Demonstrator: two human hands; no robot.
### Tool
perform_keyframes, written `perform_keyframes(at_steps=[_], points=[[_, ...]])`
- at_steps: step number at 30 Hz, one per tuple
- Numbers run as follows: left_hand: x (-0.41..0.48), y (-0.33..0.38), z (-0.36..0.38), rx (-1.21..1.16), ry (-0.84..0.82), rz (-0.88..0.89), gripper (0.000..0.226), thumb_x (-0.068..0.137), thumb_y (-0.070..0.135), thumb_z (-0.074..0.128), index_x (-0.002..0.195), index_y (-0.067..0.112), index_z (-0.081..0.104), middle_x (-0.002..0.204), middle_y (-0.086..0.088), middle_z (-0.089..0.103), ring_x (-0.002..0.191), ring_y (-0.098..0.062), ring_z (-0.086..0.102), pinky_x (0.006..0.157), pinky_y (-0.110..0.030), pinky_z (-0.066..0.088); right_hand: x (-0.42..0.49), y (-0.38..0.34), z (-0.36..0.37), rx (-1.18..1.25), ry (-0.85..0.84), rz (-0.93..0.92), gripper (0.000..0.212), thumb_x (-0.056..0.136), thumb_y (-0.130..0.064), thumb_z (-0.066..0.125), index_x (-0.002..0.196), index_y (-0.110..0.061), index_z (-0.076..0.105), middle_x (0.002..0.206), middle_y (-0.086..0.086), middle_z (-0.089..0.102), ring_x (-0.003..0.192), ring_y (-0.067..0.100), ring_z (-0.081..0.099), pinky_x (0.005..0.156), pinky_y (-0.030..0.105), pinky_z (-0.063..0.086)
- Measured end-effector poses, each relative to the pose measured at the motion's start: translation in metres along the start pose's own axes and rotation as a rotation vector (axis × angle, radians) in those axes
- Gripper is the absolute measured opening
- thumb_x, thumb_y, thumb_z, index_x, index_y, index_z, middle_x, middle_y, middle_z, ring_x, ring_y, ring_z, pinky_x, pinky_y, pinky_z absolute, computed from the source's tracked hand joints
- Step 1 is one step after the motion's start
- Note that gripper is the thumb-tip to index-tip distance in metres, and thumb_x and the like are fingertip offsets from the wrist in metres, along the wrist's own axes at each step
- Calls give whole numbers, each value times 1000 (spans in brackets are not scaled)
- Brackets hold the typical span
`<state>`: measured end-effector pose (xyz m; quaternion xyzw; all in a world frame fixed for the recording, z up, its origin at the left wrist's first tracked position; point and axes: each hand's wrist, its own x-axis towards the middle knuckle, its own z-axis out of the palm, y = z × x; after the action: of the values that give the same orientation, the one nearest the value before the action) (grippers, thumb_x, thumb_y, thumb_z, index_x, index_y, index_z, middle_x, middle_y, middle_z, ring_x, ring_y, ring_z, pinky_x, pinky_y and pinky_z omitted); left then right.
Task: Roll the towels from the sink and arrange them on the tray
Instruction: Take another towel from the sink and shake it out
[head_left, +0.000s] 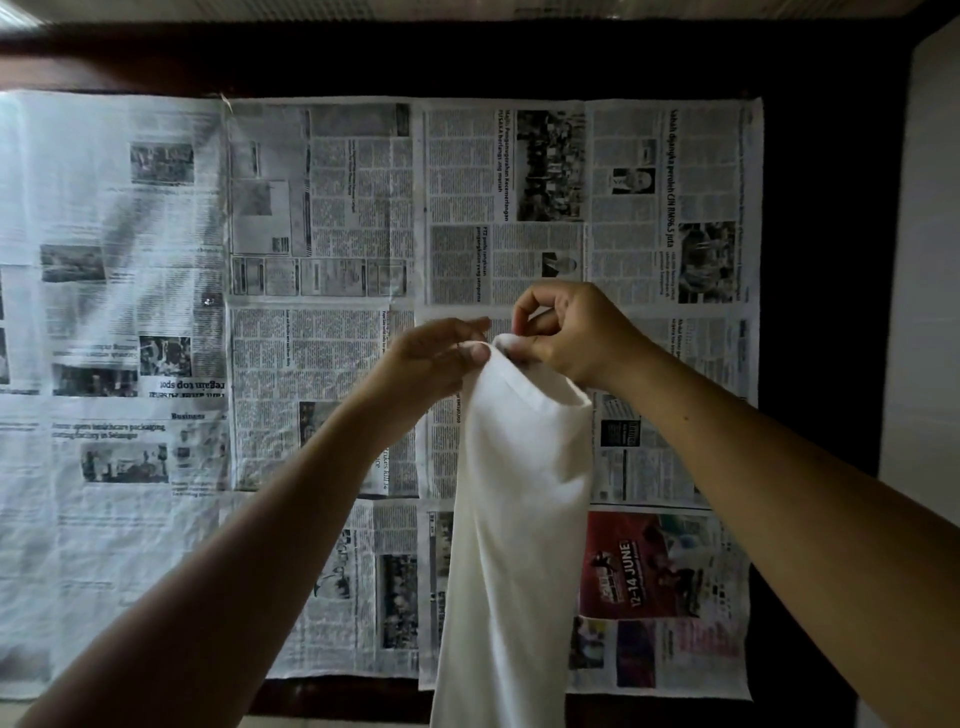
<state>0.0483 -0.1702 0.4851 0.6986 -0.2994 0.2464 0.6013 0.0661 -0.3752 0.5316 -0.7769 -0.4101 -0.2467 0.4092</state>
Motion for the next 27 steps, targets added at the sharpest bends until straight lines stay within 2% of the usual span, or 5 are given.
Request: perform_keyframes(at_steps=[4,9,13,16,27], points=[[-1,-2,1,-51,-102,-111,8,100,9,56,93,5,58,86,-3,66,82,-15,66,69,-27,57,1,4,2,13,-21,-30,19,81,-17,84,79,-19,66,72,-1,76,71,13,73,69,29,56],[4,-5,-5,6,8,-91,11,88,13,71,83,8,63,87,-17,61,85,-28,60,80,-37,58,-3,11,-10,-70,-206,-25,18,85,-7,67,76,-19,76,74,-1,74,69,14,68,68,30,56],[10,-10,-17,152,202,-81,26,89,5,74,67,19,70,76,-14,61,80,-27,56,81,-47,49,0,16,-28,-125,-406,224,35,87,-23,54,55,-13,63,44,0,52,46,19,44,50,29,39],[12,-11,-26,271,289,-72,19,86,5,77,71,16,72,67,-2,67,69,-21,62,76,-39,54,0,25,-41,-113,-472,196,43,89,-34,62,48,-22,65,51,1,53,48,16,44,55,32,35],[18,-4,-39,599,377,34,9,82,17,84,80,13,76,76,-11,73,67,-26,67,77,-48,60,7,37,-34,-120,-117,-86,42,86,-17,76,56,-2,51,51,2,40,47,16,35,53,29,34]])
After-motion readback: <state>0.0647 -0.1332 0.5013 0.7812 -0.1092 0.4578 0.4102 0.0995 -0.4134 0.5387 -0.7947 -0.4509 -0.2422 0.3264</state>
